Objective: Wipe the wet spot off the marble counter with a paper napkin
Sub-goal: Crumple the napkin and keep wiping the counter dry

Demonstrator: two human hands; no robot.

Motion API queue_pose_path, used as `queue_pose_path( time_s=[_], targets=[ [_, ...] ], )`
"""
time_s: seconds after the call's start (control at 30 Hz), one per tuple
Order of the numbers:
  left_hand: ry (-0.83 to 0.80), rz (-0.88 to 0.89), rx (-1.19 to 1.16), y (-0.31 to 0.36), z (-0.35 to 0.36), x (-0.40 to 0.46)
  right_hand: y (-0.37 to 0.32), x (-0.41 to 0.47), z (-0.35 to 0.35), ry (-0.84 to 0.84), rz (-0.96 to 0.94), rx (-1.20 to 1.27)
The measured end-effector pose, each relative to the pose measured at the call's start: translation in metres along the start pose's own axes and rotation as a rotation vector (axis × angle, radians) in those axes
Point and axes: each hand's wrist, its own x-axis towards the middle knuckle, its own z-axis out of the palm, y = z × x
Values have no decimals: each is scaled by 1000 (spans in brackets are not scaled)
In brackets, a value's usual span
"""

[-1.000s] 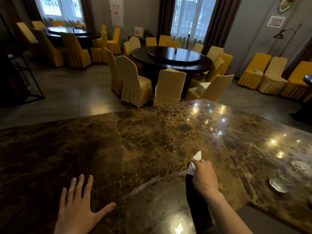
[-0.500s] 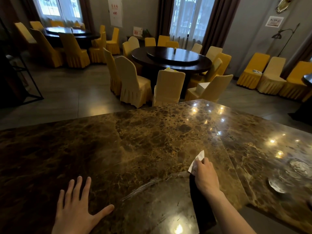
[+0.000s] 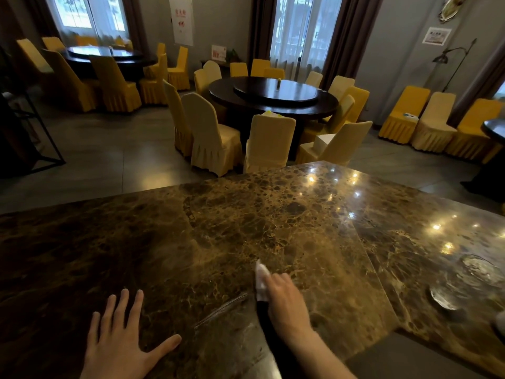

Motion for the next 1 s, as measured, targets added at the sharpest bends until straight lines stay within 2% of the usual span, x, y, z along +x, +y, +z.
queue_pose_path(
  time_s=[0.13, 0.23, 0.27, 0.33, 0.43, 0.53, 0.63, 0.7, 0.77, 0.87, 0.93, 1.0],
  targets=[
    [0, 11, -6, 0, 1, 1, 69, 2, -43, 201, 341, -35],
    [-9, 11, -2, 0, 1, 0, 118, 10, -51, 174, 602, -100],
    [-14, 11, -3, 0, 0, 0, 118, 11, -48, 167, 630, -119],
    [-12, 12, -4, 1, 0, -1, 96, 13, -35, 140, 589, -155],
    [-14, 11, 6, 1, 0, -1, 32, 11, -14, 95, 352, -89],
    [-10, 10, 10, 1, 0, 0, -31, 3, 6, -21, 154, -5],
    [-15, 15, 7, 0, -1, 0, -31, -1, 16, -84, -20, -63],
    [-18, 19, 8, 0, -2, 0, -3, 1, 0, -41, 59, -82],
    [-19, 22, 4, 0, -2, -1, 38, 8, -23, 77, 253, -153],
    [-3, 24, -9, 0, 0, -1, 85, 17, -52, 114, 512, -208],
    [-2, 22, -16, 0, 1, 0, 81, 18, -51, 127, 541, -224],
    [-11, 17, -8, 0, 2, 1, 53, 17, -37, 139, 490, -184]
  ],
)
